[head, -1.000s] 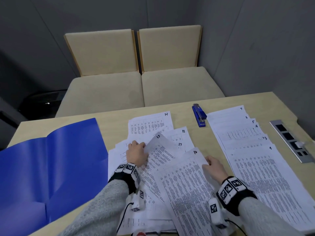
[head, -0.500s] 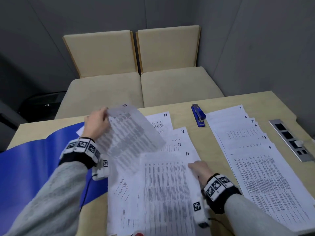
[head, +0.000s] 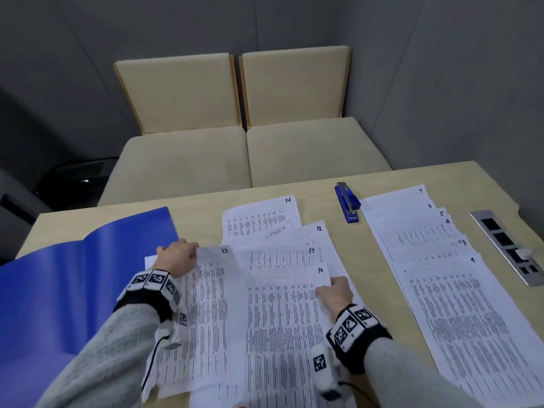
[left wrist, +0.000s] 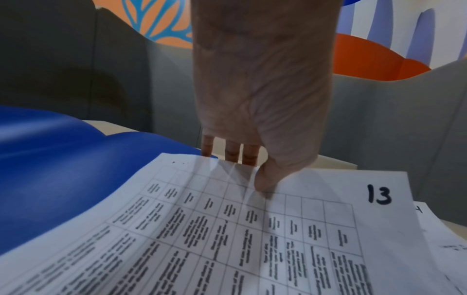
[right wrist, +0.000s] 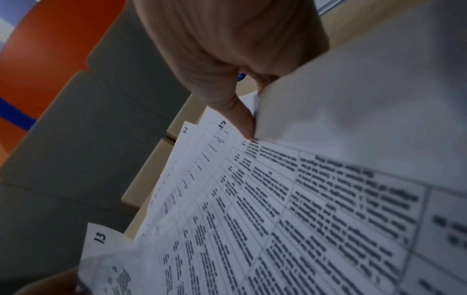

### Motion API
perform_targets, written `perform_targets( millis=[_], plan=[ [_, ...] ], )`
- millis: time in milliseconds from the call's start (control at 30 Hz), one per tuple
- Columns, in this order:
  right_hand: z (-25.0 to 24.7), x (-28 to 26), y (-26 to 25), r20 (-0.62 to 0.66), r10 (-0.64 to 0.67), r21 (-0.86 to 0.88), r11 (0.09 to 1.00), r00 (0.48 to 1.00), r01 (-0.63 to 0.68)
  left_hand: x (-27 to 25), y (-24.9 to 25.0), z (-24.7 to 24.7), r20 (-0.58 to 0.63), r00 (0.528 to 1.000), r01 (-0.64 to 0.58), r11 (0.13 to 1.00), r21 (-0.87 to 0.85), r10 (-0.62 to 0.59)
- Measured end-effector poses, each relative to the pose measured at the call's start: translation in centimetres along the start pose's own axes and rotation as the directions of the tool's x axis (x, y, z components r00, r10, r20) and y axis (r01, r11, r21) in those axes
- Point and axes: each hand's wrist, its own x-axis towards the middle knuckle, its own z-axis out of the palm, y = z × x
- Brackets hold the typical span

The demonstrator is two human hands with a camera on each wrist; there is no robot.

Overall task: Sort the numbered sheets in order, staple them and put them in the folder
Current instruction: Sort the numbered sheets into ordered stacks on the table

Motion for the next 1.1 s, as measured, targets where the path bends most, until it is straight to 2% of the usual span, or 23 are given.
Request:
perform_targets(
  millis=[100,300,433,533,700,867,1100],
  plan=[
    [0.2,-0.4,-0.9,-0.003,0.006,-0.006,1.0,1.0,-0.006,-0.1,0.0,0.6,0.026,0.999,0.02,1.0,0.012,-0.02],
    [1.3,-1.1,-2.5,-0.024,0.045,-0.21,0.977,0.999,-0.049,-0.2,0.5,0.8,0.025,0.999,0.022,1.0,0.012,-0.023],
    [1.4,-0.9,-2.6,-0.042,0.031,-0.259,0.965,0.999,-0.041,-0.4,0.8,0.9,0.017,0.999,0.028,1.0,-0.003,-0.028],
    [1.3,-0.4,-2.6,-0.021,0.02,-0.183,0.983,1.0,-0.023,-0.6,1.0,1.0,0.028,0.999,0.023,1.0,-0.008,-0.022],
    [1.3,-0.2,-2.9,0.032,-0.004,0.04,0.999,0.999,0.003,-0.7,1.3,1.2,0.033,0.999,0.024,1.0,-0.016,-0.024],
    [1.7,0.6,-2.5,0.077,-0.063,0.084,0.995,0.995,0.056,-1.3,1.0,0.7,0.037,0.999,0.03,1.0,-0.001,-0.03],
    [-2.3,2.3,-3.4,0.052,-0.188,0.221,0.96,0.981,0.172,-2.6,-2.2,-4.3,-0.102,0.993,0.066,0.994,0.086,-0.057]
  ],
)
